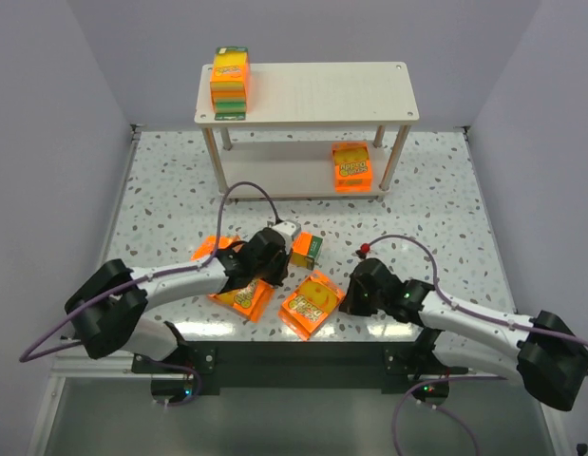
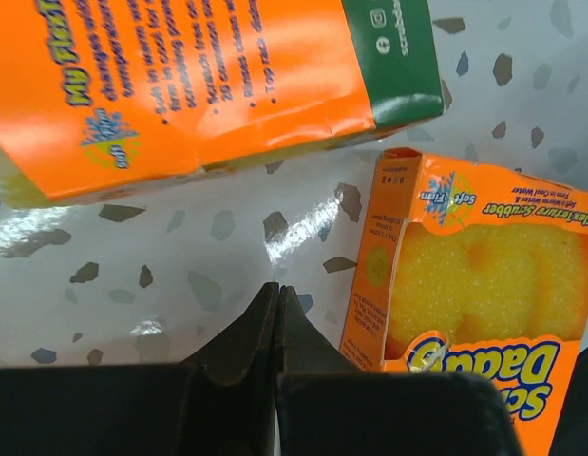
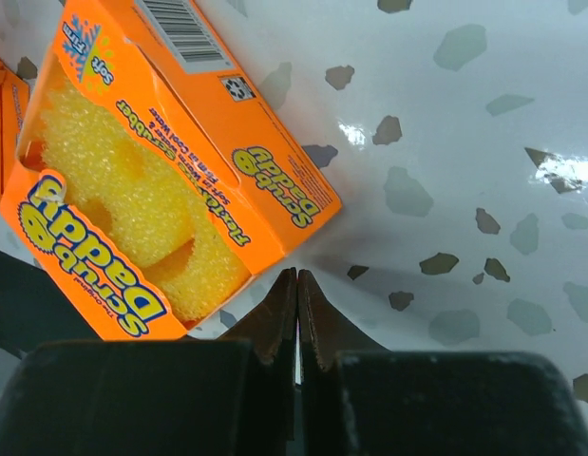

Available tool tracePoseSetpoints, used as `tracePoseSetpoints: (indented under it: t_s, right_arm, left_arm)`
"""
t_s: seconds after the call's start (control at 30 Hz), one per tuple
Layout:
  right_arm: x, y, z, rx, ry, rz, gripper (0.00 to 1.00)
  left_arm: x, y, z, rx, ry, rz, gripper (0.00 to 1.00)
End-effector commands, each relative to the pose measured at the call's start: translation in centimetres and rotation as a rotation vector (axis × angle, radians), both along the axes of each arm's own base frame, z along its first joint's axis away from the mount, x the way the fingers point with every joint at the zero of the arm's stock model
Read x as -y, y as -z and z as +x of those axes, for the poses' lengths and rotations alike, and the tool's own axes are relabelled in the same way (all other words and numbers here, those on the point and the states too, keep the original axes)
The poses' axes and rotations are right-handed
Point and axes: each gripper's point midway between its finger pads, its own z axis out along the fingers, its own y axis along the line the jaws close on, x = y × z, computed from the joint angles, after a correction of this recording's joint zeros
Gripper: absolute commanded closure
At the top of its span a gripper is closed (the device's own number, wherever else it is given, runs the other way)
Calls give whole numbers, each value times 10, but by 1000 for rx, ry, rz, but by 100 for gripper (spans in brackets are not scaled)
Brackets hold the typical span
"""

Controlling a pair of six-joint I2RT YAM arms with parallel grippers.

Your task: Place and organize the cleaning sponges onto the shelf

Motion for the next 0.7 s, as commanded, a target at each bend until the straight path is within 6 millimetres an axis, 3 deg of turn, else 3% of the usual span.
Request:
tracePoseSetpoints:
  t_s: [0.0, 0.13, 0.47, 0.5, 0.67]
  right_arm:
    - [-29, -26, 21, 60, -15, 88, 100]
    - [-37, -29, 31, 73, -19, 72, 100]
    - [-62, -48, 62, 136, -72, 64, 91]
    - [-65, -55, 71, 153, -76, 70, 89]
    - [-71, -53, 102, 149, -103, 49, 85]
  left_arm:
    - [16, 16, -11, -9, 52, -9, 100]
    - [13, 47, -29, -78, 90, 42, 100]
    - [35, 30, -57, -105, 152, -131, 100]
    - [39, 28, -61, -117, 148, -146, 100]
    - [52, 24, -79, -162, 147, -217, 100]
